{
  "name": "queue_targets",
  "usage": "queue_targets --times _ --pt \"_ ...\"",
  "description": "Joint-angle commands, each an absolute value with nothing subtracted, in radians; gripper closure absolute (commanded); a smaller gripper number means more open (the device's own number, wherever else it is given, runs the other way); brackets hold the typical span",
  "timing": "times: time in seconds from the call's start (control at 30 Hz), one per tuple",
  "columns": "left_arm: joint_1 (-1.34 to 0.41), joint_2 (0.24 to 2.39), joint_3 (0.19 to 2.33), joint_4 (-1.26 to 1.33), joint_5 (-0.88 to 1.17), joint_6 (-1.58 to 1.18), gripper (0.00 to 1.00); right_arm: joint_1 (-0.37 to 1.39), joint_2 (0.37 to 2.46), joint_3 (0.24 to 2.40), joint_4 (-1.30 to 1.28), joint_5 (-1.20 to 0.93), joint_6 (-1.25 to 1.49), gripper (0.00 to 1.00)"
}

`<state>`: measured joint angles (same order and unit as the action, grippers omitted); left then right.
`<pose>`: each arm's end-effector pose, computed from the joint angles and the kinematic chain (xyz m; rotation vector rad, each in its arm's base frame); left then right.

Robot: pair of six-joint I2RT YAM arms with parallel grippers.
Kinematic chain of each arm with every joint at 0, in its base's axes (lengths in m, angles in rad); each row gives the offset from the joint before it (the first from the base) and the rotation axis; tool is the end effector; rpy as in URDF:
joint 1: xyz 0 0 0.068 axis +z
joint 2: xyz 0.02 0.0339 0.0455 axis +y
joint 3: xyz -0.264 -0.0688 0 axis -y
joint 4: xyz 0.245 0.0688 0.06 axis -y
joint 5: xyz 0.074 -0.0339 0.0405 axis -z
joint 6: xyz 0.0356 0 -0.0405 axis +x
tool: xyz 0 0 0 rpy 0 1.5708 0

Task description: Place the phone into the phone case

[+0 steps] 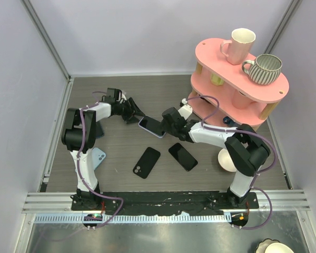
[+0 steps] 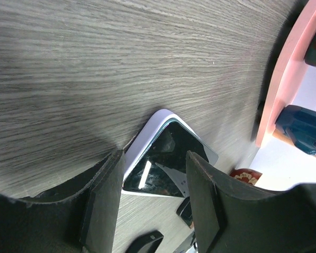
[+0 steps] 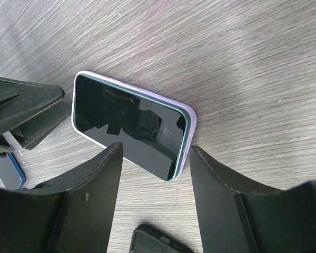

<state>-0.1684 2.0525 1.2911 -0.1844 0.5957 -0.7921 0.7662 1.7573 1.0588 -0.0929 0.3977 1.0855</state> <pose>0.4123 -0.0904 0.1379 -0.5609 2.5936 -1.1131 0.2763 0.2468 0.1853 0.5600 2.2664 0.4818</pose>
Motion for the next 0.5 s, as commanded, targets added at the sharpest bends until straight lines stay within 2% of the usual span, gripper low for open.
queue_targets --times 0.0,0.1,0.23,0.47 --pt "-0.172 2.007 1.316 -0.242 0.569 -0.743 0.45 0.772 1.678 1.086 -0.118 0.449 1.029 0.40" --pt "-0.176 1.974 1.313 -0.249 0.543 -0.727 0.45 0.772 1.664 1.094 -0.115 0.443 0.962 0.45" --pt "-0.192 1.944 1.309 -0.247 0.522 -0.712 0.46 0.749 1.687 1.098 -0.017 0.369 0.881 0.62" --pt "-0.224 1.947 1.281 -0.186 0.577 -0.746 0.49 0.709 1.781 1.129 0.048 0.255 0.841 0.81"
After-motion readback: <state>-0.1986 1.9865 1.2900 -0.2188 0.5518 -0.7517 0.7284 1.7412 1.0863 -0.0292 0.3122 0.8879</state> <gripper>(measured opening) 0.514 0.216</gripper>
